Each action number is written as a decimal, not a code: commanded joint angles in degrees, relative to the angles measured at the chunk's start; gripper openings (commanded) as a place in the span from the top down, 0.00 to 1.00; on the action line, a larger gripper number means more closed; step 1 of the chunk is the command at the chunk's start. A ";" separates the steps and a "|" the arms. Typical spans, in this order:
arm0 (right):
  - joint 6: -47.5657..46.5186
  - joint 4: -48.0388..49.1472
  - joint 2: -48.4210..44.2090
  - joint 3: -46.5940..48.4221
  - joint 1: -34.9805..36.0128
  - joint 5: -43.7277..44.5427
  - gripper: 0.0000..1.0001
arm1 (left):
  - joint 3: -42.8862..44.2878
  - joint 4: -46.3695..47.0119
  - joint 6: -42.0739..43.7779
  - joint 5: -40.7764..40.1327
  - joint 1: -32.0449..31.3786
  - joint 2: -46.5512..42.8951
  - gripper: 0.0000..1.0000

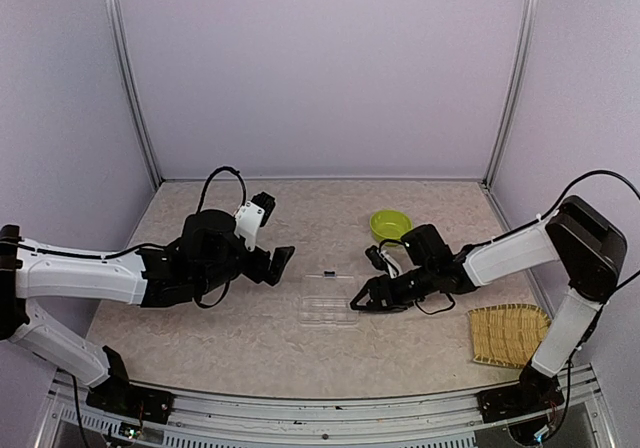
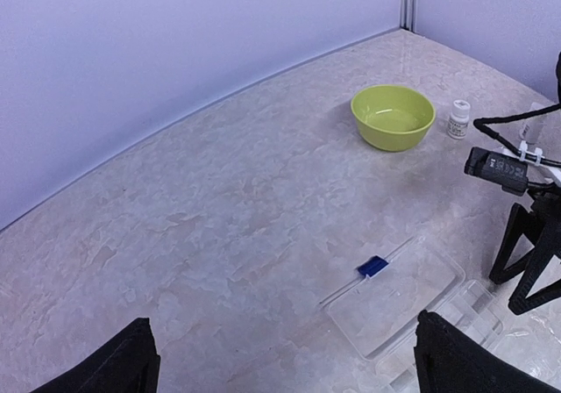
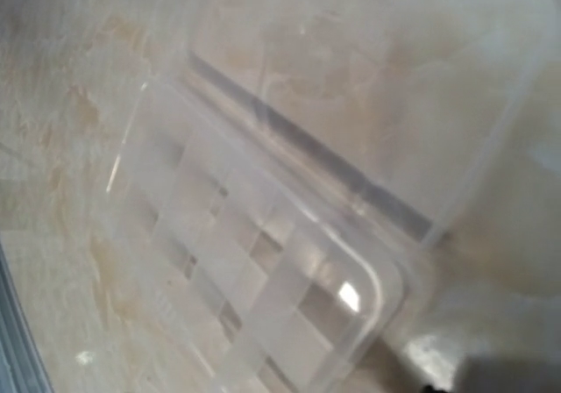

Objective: Sort the pills into containers
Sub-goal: Place the pill container at the center of the board, then position the pill container at the center of the board.

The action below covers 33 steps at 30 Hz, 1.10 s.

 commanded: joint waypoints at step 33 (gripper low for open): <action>-8.71 -8.56 22.28 31.91 5.36 2.98 0.31 | -10.25 -2.86 -11.94 -6.87 0.83 -13.03 0.01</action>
